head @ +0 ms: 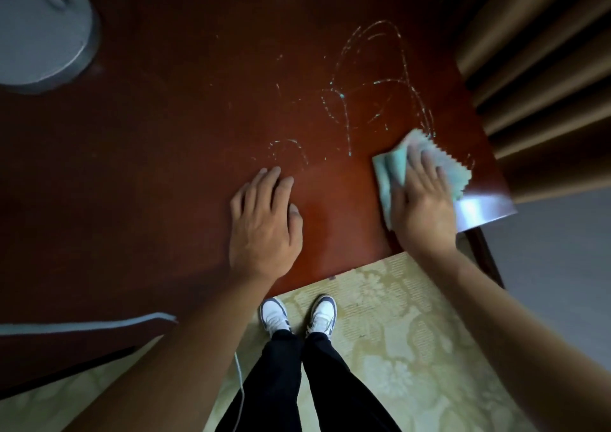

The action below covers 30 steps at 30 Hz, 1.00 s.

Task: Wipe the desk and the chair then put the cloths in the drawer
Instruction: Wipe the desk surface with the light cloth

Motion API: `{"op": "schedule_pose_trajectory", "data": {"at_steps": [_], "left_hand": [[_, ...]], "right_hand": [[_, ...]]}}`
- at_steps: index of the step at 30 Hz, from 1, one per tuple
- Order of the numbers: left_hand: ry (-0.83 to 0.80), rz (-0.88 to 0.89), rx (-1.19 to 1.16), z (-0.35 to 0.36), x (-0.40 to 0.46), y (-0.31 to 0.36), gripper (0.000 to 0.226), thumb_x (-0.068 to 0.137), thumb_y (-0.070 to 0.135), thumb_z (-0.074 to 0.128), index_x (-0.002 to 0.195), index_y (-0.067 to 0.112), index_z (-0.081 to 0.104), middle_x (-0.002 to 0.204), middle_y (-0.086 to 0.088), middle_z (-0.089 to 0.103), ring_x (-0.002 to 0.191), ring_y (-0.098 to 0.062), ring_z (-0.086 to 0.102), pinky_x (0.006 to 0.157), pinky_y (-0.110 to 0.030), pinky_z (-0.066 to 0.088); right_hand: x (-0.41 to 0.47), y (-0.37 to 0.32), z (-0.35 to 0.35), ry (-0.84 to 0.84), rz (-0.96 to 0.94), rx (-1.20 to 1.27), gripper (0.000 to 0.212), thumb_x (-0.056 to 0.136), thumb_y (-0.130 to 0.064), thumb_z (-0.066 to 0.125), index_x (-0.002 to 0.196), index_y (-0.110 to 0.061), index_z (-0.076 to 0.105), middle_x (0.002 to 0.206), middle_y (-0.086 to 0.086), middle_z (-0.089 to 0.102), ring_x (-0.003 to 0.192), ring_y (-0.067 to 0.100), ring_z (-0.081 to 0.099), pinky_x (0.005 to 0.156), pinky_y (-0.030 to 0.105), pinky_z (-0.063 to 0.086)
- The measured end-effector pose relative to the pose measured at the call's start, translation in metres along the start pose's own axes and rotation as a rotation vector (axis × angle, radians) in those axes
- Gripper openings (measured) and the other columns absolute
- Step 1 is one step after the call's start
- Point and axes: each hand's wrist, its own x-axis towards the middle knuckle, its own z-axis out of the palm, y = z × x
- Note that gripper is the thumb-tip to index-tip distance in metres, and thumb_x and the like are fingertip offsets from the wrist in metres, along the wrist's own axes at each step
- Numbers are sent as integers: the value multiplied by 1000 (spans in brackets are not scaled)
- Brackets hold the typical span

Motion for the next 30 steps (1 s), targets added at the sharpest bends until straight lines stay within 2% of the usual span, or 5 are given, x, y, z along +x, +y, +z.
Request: {"op": "schedule_pose_trajectory", "data": {"at_steps": [4,9,15,24,30], "left_hand": [[-1,73,-57,-2,0,0,39,92,19,49,129,10,56,141,-11,52,136,-27,42,108,-45,32],[-35,347,-147,-3,0,27,41,87,15,50,126,8,59,139,-11,54,133,-28,47,103,-46,37],[-152,325,-228,10,28,99,45,88,16,53,132,7,55,145,-14,48,140,-29,39,110,-46,34],[-194,286,-110,33,27,111,51,92,25,46,138,3,48,146,-14,47,141,-28,37,115,-44,30],[-174,275,-91,31,27,113,48,92,24,48,136,5,51,146,-12,48,141,-26,37,115,-41,28]], "right_hand": [[-7,-26,0,30,96,15,48,98,-18,45,142,2,45,152,17,39,143,37,31,120,48,22],[-35,-32,-4,-62,-261,-4,47,98,-27,48,137,0,53,146,15,47,138,34,41,117,47,29],[8,57,-35,-2,241,-41,45,103,-21,42,143,-1,43,155,16,34,146,34,26,120,45,18],[-29,36,-14,-30,-121,-40,51,100,-33,43,142,-5,47,152,10,40,144,31,31,118,49,26],[23,92,-31,15,204,-41,49,104,-28,38,145,-1,40,155,14,33,146,33,25,118,51,23]]}}
